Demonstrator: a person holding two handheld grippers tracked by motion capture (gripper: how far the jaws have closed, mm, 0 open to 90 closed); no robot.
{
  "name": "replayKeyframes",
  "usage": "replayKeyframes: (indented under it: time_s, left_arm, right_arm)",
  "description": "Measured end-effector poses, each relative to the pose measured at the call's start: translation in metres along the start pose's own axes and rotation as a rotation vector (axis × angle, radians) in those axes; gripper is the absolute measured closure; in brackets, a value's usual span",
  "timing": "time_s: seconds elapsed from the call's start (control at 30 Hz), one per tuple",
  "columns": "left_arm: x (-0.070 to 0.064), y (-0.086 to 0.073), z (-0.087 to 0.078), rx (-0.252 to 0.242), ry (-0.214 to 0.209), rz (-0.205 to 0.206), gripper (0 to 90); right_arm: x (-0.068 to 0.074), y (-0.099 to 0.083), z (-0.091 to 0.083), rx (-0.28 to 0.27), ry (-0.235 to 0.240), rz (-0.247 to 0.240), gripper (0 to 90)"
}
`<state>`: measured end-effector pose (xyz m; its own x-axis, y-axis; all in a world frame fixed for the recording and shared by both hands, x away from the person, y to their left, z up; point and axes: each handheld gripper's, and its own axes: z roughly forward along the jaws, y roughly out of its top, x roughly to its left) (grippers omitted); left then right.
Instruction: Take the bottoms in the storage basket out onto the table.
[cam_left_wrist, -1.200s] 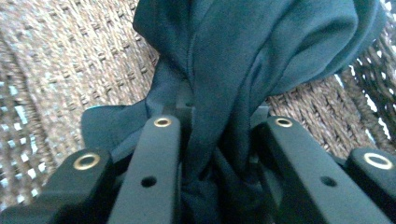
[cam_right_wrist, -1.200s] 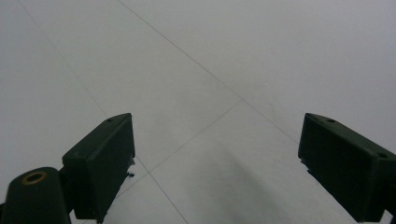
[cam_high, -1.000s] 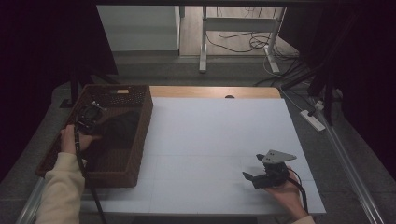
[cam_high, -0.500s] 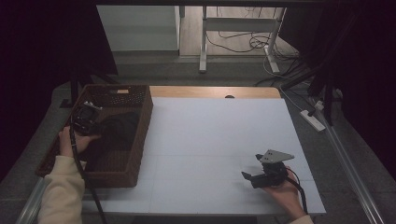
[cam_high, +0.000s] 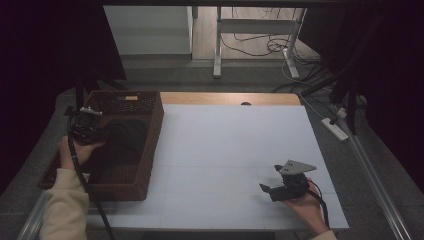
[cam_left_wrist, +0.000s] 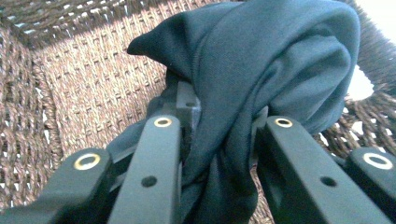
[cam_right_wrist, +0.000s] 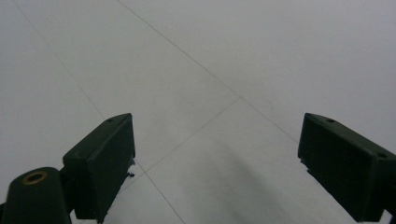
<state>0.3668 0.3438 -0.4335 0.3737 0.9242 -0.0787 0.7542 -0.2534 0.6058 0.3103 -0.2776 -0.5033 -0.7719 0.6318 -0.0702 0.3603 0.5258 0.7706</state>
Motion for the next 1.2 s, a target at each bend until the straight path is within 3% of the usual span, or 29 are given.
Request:
replayKeyframes:
  time_s: [0.23, 0.53, 0.8, 1.2]
  left_arm:
    - [0.002, -0.001, -0.008, -0.052, -0.028, -0.018, 75.2]
    - [0.001, -0.002, -0.019, -0.109, -0.029, -0.020, 75.2]
    - [0.003, -0.003, -0.030, -0.180, -0.071, -0.040, 75.3]
    - [0.001, -0.003, -0.038, -0.232, -0.094, -0.040, 75.2]
  right_arm:
    - [0.000, 0.000, -0.001, -0.001, -0.002, -0.004, 11.2]
    - [0.000, 0.000, -0.001, 0.004, -0.005, -0.007, 11.2]
    - [0.000, 0.000, 0.000, 0.007, -0.010, -0.010, 11.3]
    - [0.000, 0.000, 0.000, 0.009, -0.013, -0.009, 11.4]
